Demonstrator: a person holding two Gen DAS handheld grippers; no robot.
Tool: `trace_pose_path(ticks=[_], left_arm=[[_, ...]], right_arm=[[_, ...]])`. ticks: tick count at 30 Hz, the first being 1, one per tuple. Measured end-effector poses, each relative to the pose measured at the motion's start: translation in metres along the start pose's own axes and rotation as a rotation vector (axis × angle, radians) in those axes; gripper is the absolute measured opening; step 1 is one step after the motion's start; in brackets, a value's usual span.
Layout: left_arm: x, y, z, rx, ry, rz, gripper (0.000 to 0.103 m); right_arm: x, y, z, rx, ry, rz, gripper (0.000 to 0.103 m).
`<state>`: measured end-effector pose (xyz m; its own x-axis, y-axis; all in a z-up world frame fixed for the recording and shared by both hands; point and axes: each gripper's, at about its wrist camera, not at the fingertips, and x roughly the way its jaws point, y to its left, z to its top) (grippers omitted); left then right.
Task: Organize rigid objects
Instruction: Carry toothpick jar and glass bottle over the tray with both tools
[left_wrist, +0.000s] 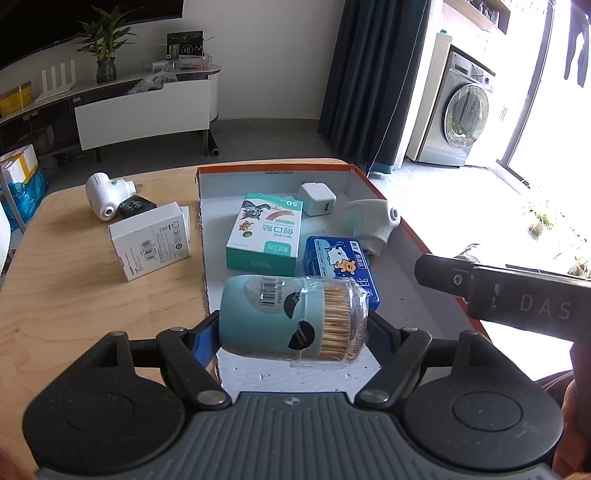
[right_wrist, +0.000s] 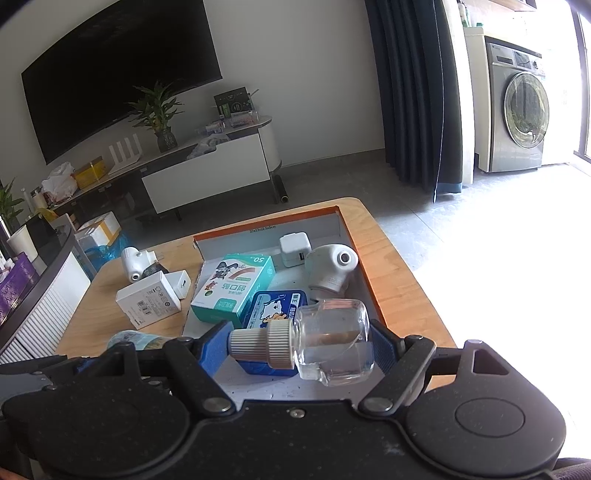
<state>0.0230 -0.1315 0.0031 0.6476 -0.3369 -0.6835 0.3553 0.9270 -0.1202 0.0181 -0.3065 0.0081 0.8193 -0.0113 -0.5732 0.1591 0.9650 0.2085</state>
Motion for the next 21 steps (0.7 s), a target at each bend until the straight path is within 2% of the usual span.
trace_pose_path(ticks=[21], left_arm=[[0.011, -0.004, 0.001, 0.012, 0.021, -0.015, 0.080]], right_arm=[[0.018, -0.005, 0.003, 0.006, 0.024, -0.013, 0.093]])
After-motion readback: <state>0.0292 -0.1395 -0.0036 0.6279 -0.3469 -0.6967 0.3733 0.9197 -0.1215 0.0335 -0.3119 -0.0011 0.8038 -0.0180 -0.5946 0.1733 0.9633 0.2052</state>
